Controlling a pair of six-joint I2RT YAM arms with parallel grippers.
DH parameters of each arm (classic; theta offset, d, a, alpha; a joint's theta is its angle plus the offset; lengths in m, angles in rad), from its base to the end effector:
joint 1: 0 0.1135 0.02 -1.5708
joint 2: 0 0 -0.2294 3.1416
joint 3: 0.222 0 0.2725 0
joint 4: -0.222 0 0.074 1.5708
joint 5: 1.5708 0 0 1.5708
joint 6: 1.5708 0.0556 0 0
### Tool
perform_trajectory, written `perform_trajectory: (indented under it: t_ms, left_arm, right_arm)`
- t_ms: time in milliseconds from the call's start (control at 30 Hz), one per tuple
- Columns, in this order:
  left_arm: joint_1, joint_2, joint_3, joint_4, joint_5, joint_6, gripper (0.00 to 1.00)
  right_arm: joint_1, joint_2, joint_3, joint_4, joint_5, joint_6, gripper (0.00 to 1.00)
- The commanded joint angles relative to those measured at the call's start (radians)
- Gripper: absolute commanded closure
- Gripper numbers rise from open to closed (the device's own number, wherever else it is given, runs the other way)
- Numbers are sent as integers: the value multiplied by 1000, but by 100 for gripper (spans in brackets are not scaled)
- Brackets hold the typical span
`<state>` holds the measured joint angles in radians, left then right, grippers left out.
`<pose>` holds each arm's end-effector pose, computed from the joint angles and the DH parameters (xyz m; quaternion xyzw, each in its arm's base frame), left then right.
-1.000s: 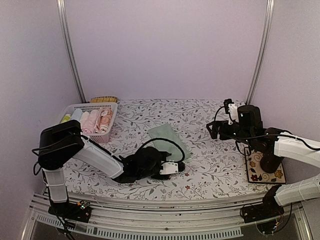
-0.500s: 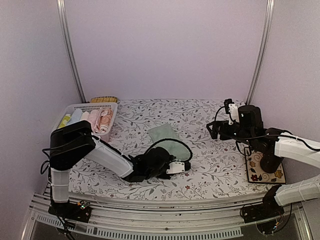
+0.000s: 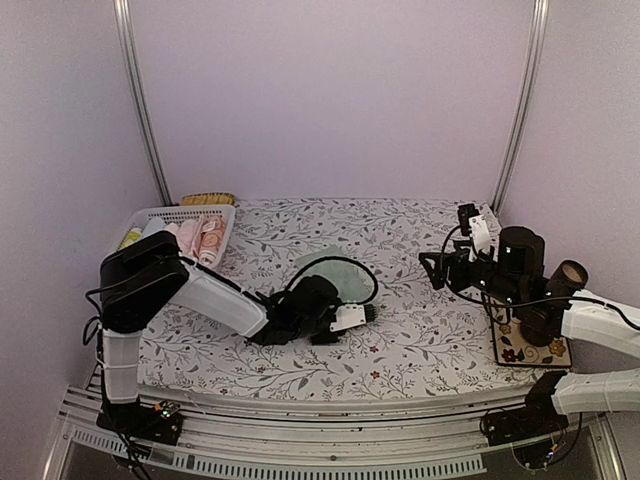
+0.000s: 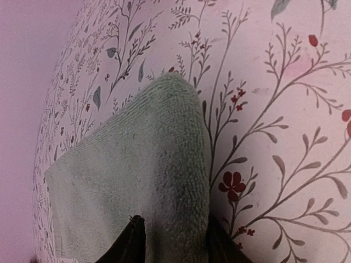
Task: Roll the towels
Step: Pick up the towel from the center of the board.
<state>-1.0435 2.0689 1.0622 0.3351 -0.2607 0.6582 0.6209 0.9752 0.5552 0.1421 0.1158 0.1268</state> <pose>0.2249 -0.3578 0.0430 0.6341 0.6312 0.0324 0.4454 0.2337 0.1593 0.2143 -0.1611 0.7812 0.1766 0.5767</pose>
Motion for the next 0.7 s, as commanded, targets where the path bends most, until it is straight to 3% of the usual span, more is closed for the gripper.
perform_trajectory:
  t_ms: [0, 100, 233, 433, 667]
  left_arm:
    - [23, 12, -13, -158, 40, -31, 62]
    - [23, 23, 10, -208, 59, -36, 75]
    - [38, 0, 17, -276, 146, -57, 100]
    - [101, -83, 7, -357, 421, -142, 100]
    - [203, -128, 5, -444, 809, -256, 100]
  right_arm:
    - [4, 13, -5, 97, -48, -90, 1]
    - [16, 43, 8, 102, -56, -106, 1]
    - [41, 66, -17, 161, -83, -214, 1]
    - [92, 47, -163, 400, -186, -473, 1]
    - [199, 111, -181, 416, -266, -723, 2]
